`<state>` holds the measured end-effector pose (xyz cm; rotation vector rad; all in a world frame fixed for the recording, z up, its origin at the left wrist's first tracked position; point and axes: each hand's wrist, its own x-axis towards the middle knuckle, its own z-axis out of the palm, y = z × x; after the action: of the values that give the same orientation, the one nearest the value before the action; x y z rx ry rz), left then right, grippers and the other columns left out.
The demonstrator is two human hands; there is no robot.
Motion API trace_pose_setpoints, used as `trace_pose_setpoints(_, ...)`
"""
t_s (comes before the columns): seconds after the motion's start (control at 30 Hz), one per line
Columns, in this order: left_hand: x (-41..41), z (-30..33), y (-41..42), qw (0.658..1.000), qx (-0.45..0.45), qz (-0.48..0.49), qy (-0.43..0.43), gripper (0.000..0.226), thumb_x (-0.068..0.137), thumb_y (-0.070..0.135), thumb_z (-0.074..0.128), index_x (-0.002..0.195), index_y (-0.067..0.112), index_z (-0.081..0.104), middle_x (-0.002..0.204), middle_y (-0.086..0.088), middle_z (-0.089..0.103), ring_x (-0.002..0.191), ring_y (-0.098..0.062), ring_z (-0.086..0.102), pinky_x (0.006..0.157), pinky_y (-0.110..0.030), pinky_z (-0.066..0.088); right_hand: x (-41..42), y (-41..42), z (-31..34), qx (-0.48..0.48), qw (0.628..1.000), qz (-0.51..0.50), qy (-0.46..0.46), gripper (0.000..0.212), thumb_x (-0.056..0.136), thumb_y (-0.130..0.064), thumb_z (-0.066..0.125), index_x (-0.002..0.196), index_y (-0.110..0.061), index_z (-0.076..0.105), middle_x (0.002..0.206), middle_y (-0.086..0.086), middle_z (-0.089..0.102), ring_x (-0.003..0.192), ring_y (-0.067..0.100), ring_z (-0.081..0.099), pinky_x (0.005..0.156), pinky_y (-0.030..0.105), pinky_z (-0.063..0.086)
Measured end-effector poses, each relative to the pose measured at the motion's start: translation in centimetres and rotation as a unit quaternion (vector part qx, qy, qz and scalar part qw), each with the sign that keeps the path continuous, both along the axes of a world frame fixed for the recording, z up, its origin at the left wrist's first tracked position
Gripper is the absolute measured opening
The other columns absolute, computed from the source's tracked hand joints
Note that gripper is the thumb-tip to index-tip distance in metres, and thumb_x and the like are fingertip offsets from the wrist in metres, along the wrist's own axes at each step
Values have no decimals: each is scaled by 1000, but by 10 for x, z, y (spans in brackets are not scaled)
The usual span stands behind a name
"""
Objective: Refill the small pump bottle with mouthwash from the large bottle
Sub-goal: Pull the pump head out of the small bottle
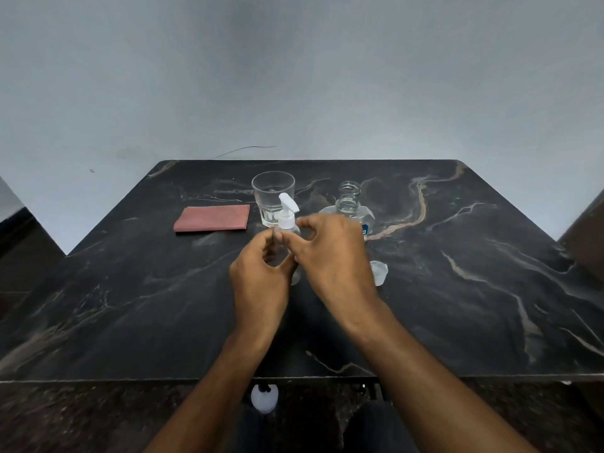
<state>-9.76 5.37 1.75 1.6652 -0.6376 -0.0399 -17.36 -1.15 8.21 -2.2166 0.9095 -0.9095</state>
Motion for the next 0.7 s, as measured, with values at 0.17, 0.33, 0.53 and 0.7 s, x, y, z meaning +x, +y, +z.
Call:
trace_pose_setpoints(0.17, -11, 6, 6, 1000, -13, 2, 6, 26, 84, 36, 74, 110, 29, 74, 93, 13, 77, 87, -3, 73, 78, -34, 62, 6, 4, 1, -28, 997, -38, -64, 40, 76, -53, 78, 96, -19, 69, 83, -2, 71, 81, 18, 67, 69, 36, 56)
trace_pose_setpoints(0.33, -12, 5, 10, 1000, -8, -3, 0, 25, 86, 26, 76, 111, 28, 74, 99, 12, 77, 94, -8, 74, 85, -42, 62, 6, 2, 5, -34, 995, -23, -90, 41, 72, -44, 84, 61, -26, 49, 62, -12, 48, 60, 10, 47, 57, 25, 37)
trace_pose_setpoints(0.53, -9, 7, 12, 1000, -18, -24, 2, 16, 89, 38, 71, 105, 33, 73, 92, 11, 77, 88, -6, 75, 80, -40, 63, 4, 0, 11, 86, 989, 79, -91, 30, 81, -29, 81, 61, -25, 58, 48, -13, 45, 47, 4, 41, 53, 25, 43)
trace_pose_setpoints(0.7, -7, 5, 14, 1000, -9, -22, 6, 25, 87, 21, 76, 98, 43, 71, 92, 15, 77, 86, 0, 74, 76, -28, 62, 1, -2, 9, 95, 984, 128, -77, 32, 85, -10, 68, 56, -12, 55, 47, -11, 41, 47, 5, 36, 49, 21, 34)
